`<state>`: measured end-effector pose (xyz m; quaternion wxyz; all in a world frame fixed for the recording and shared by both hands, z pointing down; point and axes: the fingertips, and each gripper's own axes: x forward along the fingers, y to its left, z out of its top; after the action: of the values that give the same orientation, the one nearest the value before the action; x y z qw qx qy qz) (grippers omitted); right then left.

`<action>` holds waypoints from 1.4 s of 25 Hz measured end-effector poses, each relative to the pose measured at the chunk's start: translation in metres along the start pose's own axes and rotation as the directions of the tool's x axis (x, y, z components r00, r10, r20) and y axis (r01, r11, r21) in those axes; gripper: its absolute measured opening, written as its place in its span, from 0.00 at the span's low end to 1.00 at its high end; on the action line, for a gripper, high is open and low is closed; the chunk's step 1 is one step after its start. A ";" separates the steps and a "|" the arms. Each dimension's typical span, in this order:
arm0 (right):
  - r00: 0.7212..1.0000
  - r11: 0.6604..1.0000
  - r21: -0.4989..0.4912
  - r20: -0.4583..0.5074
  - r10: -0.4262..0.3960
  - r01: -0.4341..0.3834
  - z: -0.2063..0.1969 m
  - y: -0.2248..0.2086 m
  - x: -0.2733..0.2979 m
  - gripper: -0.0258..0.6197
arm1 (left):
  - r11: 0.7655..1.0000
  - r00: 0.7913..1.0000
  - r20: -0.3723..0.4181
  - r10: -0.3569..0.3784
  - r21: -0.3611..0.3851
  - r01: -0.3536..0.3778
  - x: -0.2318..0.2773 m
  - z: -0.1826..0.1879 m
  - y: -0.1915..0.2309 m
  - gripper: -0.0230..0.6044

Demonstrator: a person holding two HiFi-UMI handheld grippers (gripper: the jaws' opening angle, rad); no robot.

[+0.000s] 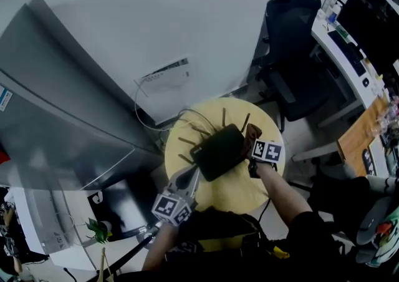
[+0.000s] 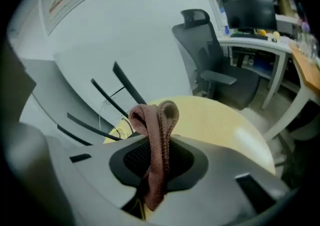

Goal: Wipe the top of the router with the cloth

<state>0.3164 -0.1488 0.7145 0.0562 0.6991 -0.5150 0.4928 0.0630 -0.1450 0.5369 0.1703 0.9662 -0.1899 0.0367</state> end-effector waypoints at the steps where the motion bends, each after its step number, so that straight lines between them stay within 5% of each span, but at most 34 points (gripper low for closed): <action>1: 1.000 0.998 0.070 -0.012 0.003 -0.002 -0.001 -0.001 0.005 0.14 | 1.000 1.000 -0.002 0.003 0.005 -0.003 -0.001 -0.001 0.002 0.04; 5: 0.998 0.940 0.341 -0.045 0.036 -0.018 -0.006 -0.002 0.022 0.14 | 0.999 1.000 -0.004 0.031 -0.010 -0.031 -0.005 -0.001 0.008 0.04; 8: 0.996 0.923 0.384 -0.069 0.048 -0.017 -0.010 0.003 0.034 0.14 | 0.998 0.999 -0.009 0.051 -0.021 -0.051 -0.009 -0.003 0.012 0.04; 18: 0.997 0.972 0.233 -0.081 -0.009 0.028 -0.014 0.003 0.045 0.14 | 0.996 0.997 -0.012 0.083 -0.024 -0.083 -0.015 -0.009 0.012 0.04; 35: 0.985 0.986 0.080 0.104 0.140 -0.149 0.032 0.047 -0.005 0.14 | 1.000 1.000 0.006 0.023 -0.006 -0.023 0.002 -0.005 -0.016 0.04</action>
<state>0.3002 -0.1861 0.6738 -0.0358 0.6850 -0.5445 0.4827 0.0708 -0.1304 0.5369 0.1719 0.9636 -0.2016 0.0351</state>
